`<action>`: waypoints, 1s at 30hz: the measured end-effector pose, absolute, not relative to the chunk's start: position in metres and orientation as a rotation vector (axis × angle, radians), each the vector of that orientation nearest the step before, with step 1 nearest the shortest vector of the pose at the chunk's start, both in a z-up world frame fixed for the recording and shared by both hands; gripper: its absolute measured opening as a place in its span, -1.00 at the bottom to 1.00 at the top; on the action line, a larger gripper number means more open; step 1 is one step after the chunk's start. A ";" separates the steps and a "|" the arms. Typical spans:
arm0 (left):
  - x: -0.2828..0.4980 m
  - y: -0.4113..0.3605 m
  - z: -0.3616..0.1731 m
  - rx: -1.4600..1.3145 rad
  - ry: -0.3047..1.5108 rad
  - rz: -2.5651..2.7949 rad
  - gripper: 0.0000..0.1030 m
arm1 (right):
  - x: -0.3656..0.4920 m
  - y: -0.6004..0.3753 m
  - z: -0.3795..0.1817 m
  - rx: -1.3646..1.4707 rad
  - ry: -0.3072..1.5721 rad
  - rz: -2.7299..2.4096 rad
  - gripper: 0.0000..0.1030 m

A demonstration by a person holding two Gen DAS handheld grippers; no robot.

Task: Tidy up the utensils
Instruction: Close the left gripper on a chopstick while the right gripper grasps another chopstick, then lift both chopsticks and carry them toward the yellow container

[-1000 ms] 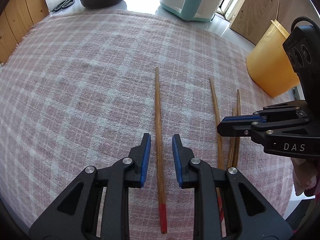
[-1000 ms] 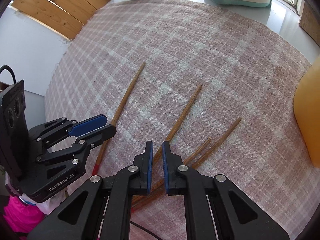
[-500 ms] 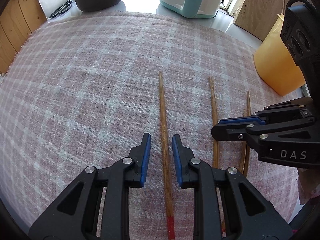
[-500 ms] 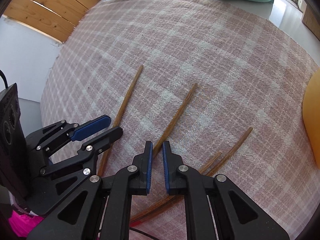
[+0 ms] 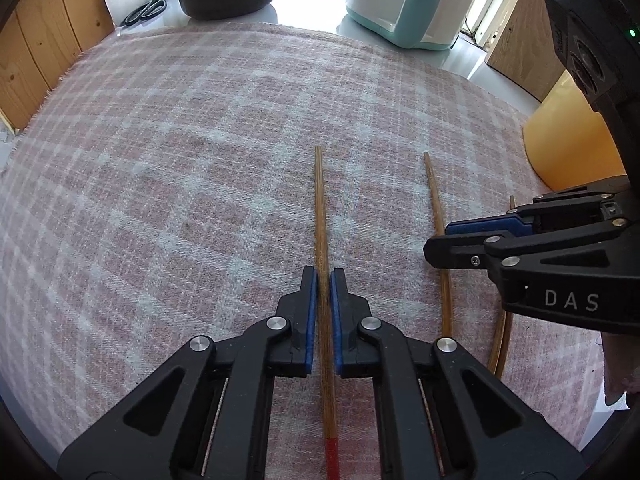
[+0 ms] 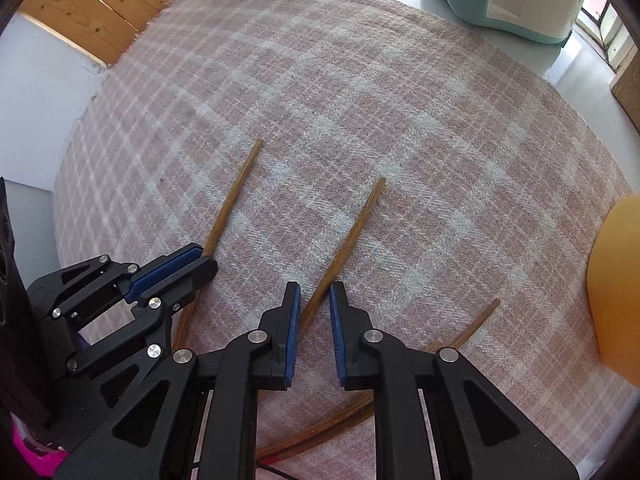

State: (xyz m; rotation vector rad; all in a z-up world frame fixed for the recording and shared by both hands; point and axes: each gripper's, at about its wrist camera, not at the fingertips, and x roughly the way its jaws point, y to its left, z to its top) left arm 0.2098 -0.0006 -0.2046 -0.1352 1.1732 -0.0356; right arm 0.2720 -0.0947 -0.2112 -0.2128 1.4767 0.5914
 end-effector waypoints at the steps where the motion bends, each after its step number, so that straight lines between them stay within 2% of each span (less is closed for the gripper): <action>1: 0.209 0.003 -0.205 -0.144 1.172 -0.029 -0.90 | 0.271 -0.090 -0.211 -0.230 1.474 0.597 -0.52; 5: 0.204 0.014 -0.206 -0.170 1.167 -0.015 -0.90 | 0.263 -0.071 -0.211 -0.360 1.414 0.604 -0.52; 7: 0.203 0.018 -0.206 -0.188 1.164 -0.016 -0.91 | 0.258 -0.062 -0.212 -0.445 1.381 0.604 -0.73; 8: 0.203 0.019 -0.206 -0.199 1.164 -0.017 -0.91 | 0.257 -0.060 -0.213 -0.471 1.368 0.607 -0.74; 13: 0.200 0.023 -0.202 -0.240 1.155 -0.018 -0.91 | 0.264 -0.077 -0.213 -0.375 1.393 0.631 -0.81; 20: 0.196 0.023 -0.182 -0.273 1.109 -0.029 -0.92 | 0.269 -0.107 -0.192 -0.245 1.336 0.652 -0.91; 30: 0.196 0.010 -0.145 -0.276 1.030 -0.062 -0.92 | 0.262 -0.140 -0.152 -0.207 1.238 0.656 -0.91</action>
